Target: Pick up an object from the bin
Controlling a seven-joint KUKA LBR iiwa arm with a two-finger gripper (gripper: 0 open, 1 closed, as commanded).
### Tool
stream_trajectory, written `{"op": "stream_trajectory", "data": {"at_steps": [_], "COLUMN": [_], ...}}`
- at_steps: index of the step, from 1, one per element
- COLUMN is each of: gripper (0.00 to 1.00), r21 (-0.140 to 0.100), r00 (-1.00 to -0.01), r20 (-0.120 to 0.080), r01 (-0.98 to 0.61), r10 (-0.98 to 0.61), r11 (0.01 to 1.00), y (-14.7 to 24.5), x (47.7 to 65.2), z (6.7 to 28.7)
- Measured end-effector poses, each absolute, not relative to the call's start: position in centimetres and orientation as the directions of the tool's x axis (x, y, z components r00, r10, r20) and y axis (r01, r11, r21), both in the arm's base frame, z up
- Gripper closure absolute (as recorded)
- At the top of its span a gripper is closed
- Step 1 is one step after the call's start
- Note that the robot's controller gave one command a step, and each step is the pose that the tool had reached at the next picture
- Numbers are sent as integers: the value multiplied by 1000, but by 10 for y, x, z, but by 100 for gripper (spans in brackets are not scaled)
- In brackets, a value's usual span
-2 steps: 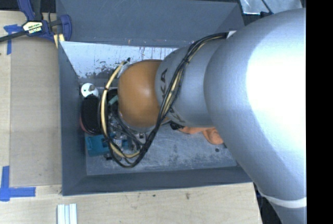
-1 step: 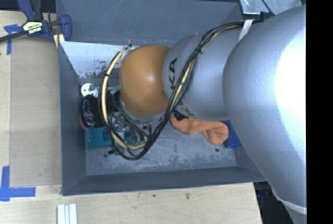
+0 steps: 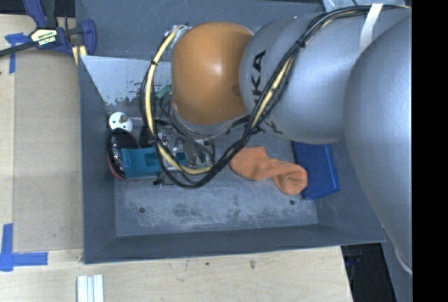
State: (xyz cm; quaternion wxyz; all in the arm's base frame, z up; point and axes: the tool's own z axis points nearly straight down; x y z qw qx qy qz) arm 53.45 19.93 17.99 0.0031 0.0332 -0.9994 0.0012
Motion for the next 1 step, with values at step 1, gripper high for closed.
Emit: {"op": "stream_trajectory", "data": {"at_steps": [1], "gripper": [100], "r21": [-3], "r00": [-998], "r20": [6], "r01": [-62], "r10": [-61], "r11": [998], "y": [202], "x": [519], "z": [230]}}
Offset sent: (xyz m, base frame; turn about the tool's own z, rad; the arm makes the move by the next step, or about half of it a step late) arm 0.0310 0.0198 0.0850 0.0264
